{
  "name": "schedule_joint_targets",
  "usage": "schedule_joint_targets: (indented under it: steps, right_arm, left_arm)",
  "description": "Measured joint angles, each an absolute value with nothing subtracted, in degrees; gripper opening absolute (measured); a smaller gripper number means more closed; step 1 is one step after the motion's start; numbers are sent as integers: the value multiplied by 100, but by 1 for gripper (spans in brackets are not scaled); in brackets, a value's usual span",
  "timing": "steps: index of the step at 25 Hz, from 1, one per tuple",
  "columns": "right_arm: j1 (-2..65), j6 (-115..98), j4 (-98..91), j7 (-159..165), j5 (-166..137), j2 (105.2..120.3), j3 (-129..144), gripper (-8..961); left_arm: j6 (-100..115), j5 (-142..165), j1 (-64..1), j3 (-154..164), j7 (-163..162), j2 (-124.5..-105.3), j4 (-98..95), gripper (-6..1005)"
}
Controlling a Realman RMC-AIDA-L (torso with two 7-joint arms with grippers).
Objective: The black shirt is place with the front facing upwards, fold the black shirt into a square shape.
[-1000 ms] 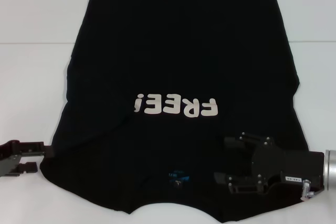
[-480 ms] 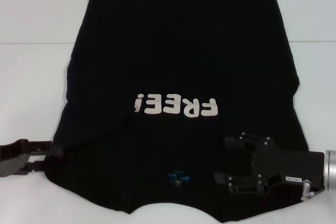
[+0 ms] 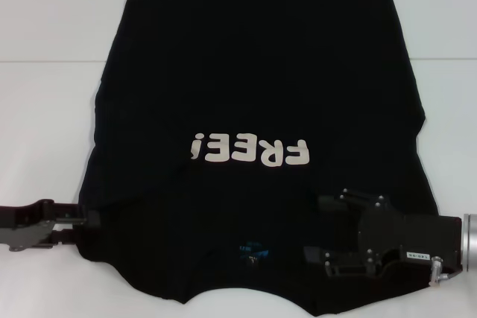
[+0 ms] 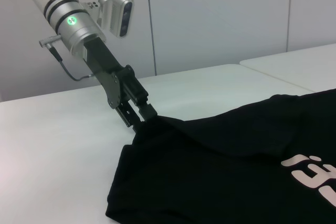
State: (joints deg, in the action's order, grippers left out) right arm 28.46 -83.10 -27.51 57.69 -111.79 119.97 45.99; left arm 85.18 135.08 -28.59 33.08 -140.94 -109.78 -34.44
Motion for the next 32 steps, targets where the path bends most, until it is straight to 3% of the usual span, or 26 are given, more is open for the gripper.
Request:
schedule_joint_targets:
  steps: [2, 5, 15, 21, 26, 32]
  right_arm:
    - [2836, -8329, -2760, 5773, -11178, 11997, 4597, 917]
    - [2815, -8349, -2770, 5775, -11127, 11997, 4596, 917]
    - [2802, -8370, -2777, 5775, -11096, 11997, 4596, 916]
    - [2804, -8369, -2777, 5774, -11064, 11997, 4596, 915]
    - [2804, -8369, -2777, 5774, -11032, 11997, 4596, 915]
    - [2804, -8374, -2793, 5774, -11029, 11997, 4596, 916]
  left_arm:
    - [8530, 13511, -2871, 3382, -14094, -10978, -3452, 753]
    - [8480, 13525, -2874, 3525, -14098, -10978, -3475, 583]
    - [8429, 13536, -2861, 3597, -14094, -11025, -3662, 337]
    - [8420, 13536, -2878, 3597, -14093, -11024, -3665, 138]
    - [8432, 13535, -2850, 3530, -14131, -10987, -3665, 29]
    - [8542, 13531, -2809, 3332, -14226, -10904, -3662, 36]
